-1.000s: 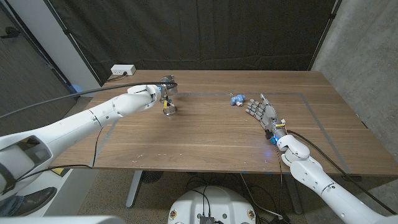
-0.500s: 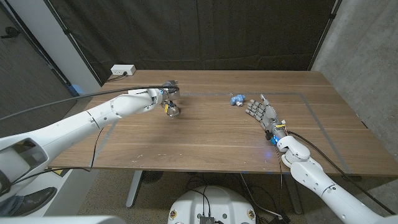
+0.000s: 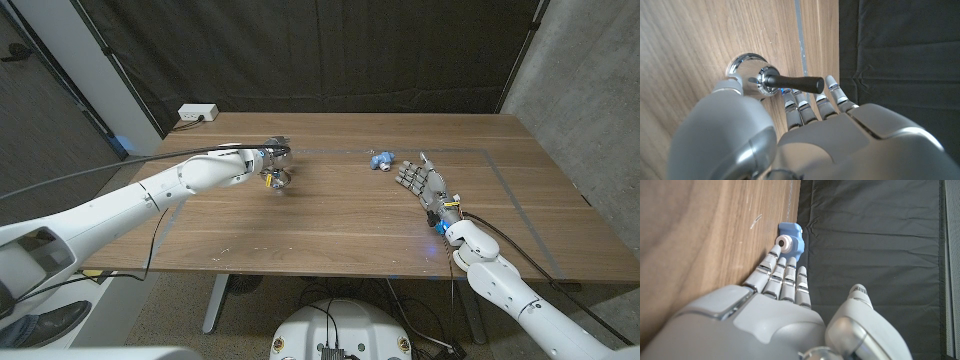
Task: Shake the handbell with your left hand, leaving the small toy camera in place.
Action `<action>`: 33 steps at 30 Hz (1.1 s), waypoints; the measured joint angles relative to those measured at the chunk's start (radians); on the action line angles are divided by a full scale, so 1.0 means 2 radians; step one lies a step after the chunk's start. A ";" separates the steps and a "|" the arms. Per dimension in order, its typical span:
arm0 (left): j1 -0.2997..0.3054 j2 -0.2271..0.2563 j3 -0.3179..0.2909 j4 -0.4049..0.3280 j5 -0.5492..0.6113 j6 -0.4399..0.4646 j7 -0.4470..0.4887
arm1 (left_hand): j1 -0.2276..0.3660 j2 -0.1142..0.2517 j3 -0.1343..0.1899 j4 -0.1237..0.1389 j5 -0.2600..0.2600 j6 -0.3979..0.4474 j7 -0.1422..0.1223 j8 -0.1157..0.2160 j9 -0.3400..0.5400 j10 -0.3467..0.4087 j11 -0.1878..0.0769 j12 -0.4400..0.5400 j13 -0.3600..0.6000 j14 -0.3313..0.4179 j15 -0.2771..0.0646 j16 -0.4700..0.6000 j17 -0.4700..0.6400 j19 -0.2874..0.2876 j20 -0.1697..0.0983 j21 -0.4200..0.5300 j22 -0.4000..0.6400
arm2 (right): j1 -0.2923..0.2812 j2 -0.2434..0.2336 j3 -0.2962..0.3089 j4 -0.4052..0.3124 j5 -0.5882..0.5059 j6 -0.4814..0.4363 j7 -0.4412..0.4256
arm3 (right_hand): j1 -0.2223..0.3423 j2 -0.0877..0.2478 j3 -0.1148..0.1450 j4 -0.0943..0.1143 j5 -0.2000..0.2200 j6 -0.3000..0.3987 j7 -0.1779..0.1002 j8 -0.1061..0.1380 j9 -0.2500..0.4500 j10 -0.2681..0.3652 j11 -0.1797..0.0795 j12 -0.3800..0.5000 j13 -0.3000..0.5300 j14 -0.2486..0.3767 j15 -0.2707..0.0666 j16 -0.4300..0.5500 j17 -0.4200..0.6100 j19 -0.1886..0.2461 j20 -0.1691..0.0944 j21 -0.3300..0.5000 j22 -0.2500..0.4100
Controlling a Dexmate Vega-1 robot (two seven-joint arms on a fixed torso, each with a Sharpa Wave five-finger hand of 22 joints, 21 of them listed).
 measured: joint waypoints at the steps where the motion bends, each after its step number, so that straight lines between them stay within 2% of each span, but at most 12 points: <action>1: 0.000 0.000 0.000 0.000 0.000 -0.001 0.001 | 0.000 0.000 -0.001 -0.001 0.000 0.000 0.000 0.000 0.000 0.000 0.000 0.000 0.000 0.000 0.000 0.000 0.000 0.000 0.000 0.000 0.000 | -0.001 0.000 0.000 -0.001 0.000 0.000 0.000 | 0.000 0.000 0.000 0.000 0.000 0.000 0.000 0.000 0.000 0.000 0.000 0.000 0.000 0.000 0.000 0.000 0.000 0.002 0.002 0.000 0.000; 14: 0.003 -0.001 0.004 0.005 0.015 -0.003 0.005 | 0.005 0.005 -0.005 -0.006 0.004 0.007 -0.004 0.000 0.000 0.004 -0.004 -0.004 -0.002 0.000 0.000 0.000 -0.005 0.000 0.000 -0.006 0.000 | -0.009 -0.003 0.001 -0.008 0.000 -0.003 -0.008 | 0.000 0.000 0.000 0.000 0.000 0.000 0.000 0.000 0.000 0.000 0.000 0.000 0.000 0.000 0.000 0.000 0.000 0.002 0.002 0.000 0.000; 26: 0.003 -0.001 0.006 0.012 0.026 0.003 0.008 | 0.014 0.001 -0.007 -0.007 0.008 0.012 -0.008 0.000 0.000 0.006 -0.006 -0.004 -0.002 0.000 0.000 0.000 -0.007 -0.003 -0.003 -0.011 0.000 | -0.009 -0.003 0.000 -0.009 0.001 -0.005 -0.009 | 0.000 0.000 0.000 0.000 0.000 0.000 0.000 0.000 0.000 0.000 0.000 0.000 0.000 0.000 0.000 0.000 0.000 0.003 0.000 0.000 0.000; 32: 0.003 -0.001 0.009 0.017 0.030 0.008 0.013 | 0.019 0.005 -0.007 -0.010 0.008 0.022 -0.009 0.003 0.000 0.014 -0.013 -0.004 -0.002 0.010 0.000 0.002 -0.008 -0.002 -0.003 -0.011 0.000 | -0.007 -0.001 -0.001 -0.004 0.001 -0.006 -0.008 | 0.000 0.000 0.000 0.000 0.000 0.000 0.000 0.000 0.000 0.000 0.000 0.000 0.000 0.000 0.000 0.000 0.000 0.003 0.000 0.000 0.000; 33: 0.003 -0.001 0.009 0.017 0.030 0.008 0.013 | 0.022 0.008 -0.007 -0.013 0.008 0.026 -0.010 0.003 0.000 0.019 -0.013 -0.004 -0.002 0.015 0.000 0.004 -0.009 0.002 -0.006 -0.011 0.000 | -0.006 -0.001 -0.001 -0.004 0.002 -0.006 -0.008 | 0.000 0.000 0.000 0.000 0.000 0.000 0.000 0.000 0.000 0.000 0.000 0.000 0.000 0.000 0.000 0.000 0.000 0.003 0.000 0.000 0.000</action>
